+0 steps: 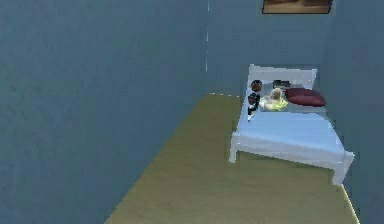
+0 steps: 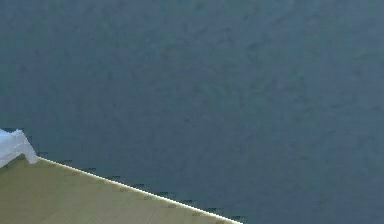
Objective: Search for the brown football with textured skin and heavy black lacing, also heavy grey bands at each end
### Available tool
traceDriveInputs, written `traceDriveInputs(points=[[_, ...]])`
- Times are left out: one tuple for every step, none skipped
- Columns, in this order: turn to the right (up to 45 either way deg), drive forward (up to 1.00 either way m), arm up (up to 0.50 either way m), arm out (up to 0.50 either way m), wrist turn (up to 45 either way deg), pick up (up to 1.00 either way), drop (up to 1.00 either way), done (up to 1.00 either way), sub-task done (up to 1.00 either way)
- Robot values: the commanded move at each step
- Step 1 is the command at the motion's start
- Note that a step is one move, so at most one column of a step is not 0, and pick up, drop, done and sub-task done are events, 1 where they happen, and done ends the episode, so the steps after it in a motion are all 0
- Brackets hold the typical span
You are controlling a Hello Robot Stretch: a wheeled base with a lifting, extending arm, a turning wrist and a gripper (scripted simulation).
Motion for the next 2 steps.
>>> traceDriveInputs(points=[[0.0, 1.0, 0.0, 0.0, 0.0, 0.0, 0.0, 0.0, 0.0], [3.0, 0.0, 0.0, 0.0, 0.0, 0.0, 0.0, 0.0, 0.0]])
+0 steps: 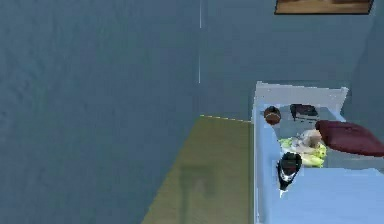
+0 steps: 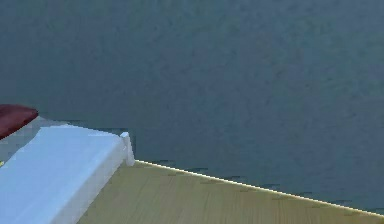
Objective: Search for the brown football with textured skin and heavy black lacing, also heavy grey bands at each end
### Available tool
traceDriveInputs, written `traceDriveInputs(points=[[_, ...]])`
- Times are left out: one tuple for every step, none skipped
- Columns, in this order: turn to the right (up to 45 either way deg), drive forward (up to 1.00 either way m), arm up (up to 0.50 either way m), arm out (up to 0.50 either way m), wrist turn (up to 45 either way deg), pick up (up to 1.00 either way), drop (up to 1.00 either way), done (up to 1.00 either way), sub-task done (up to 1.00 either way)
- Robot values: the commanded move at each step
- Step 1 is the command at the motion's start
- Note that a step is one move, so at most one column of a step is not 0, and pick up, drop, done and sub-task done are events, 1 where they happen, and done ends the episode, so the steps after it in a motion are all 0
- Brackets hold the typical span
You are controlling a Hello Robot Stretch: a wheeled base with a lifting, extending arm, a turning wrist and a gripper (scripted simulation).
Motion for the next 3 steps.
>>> traceDriveInputs(points=[[0.0, 0.65, 0.0, 0.0, 0.0, 0.0, 0.0, 0.0, 0.0], [9.0, 0.0, 0.0, 0.0, 0.0, 0.0, 0.0, 0.0, 0.0], [0.0, 0.65, 0.0, 0.0, 0.0, 0.0, 0.0, 0.0, 0.0]])
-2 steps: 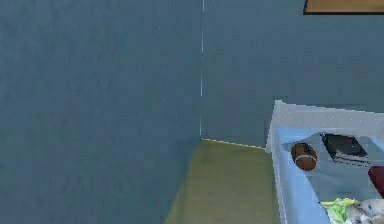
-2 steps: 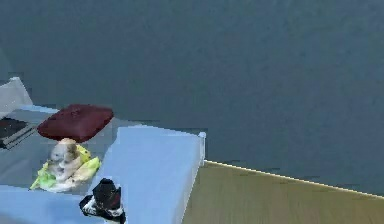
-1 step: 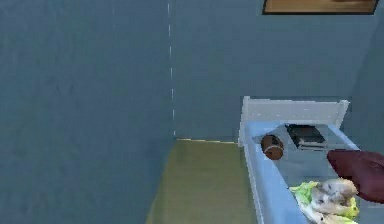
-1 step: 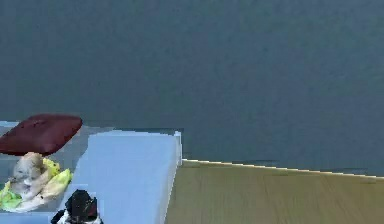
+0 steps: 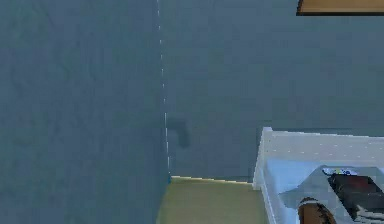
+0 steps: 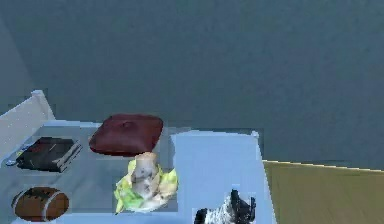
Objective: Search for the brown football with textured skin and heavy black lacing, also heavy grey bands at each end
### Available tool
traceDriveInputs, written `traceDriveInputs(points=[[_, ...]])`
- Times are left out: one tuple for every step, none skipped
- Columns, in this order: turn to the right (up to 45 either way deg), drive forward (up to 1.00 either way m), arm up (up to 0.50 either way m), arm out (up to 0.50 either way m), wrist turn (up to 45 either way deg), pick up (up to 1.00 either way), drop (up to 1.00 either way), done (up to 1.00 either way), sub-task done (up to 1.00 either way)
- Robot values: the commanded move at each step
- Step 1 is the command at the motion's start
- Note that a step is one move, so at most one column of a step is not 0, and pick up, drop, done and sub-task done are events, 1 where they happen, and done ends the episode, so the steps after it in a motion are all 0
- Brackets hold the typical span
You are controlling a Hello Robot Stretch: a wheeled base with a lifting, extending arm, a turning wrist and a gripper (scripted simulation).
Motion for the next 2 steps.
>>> traceDriveInputs(points=[[39.0, 0.0, 0.0, 0.0, 0.0, 0.0, 0.0, 0.0, 0.0], [0.0, 0.0, 0.0, 0.0, 0.0, 0.0, 0.0, 1.0, 0.0]])
